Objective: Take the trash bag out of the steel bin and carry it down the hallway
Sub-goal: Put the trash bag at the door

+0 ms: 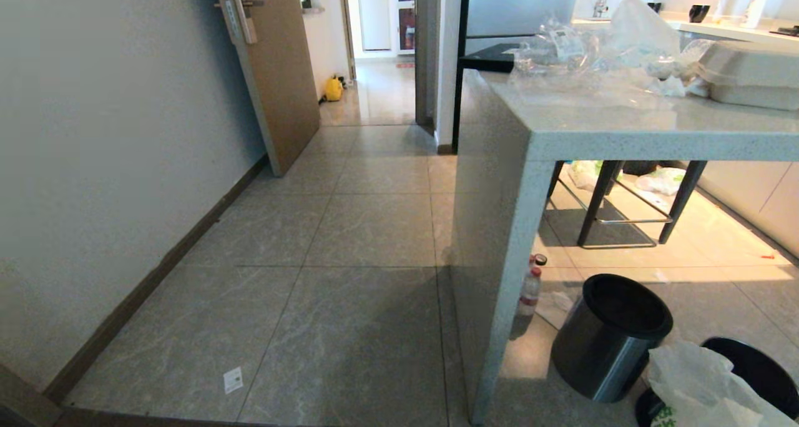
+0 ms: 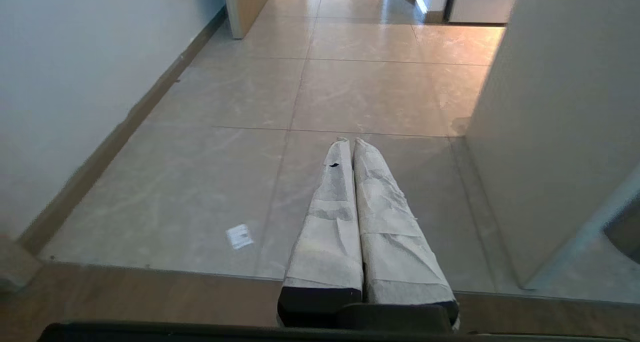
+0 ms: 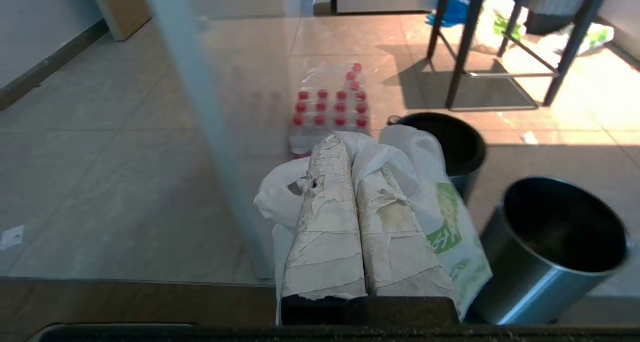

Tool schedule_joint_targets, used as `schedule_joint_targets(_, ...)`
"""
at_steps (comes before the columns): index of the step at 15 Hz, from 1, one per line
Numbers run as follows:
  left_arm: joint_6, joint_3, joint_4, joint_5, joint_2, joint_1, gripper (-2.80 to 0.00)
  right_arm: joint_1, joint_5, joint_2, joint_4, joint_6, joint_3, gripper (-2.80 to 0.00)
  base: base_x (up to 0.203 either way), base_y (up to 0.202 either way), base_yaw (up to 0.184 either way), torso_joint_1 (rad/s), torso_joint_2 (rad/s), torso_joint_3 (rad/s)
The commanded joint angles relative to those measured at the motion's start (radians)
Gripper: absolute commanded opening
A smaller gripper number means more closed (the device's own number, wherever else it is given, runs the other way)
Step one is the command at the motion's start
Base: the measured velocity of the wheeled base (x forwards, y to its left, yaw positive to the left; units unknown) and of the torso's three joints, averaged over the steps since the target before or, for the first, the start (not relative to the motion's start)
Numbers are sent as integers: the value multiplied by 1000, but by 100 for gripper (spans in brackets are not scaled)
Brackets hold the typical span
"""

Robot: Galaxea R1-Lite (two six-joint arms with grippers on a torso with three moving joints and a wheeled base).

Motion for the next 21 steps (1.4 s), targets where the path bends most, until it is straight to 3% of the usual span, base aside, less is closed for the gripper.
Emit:
schedule_joint_targets(1,-1,2,0,1,-1,0,-280,0,0,0,-1,-1,0,-280,0,195,-4,1,2,1)
schedule_joint_targets(21,-4,1,-2,1,0,0,-280,0,0,0,-1,-1,0,-280,0,191,1,2,1,4)
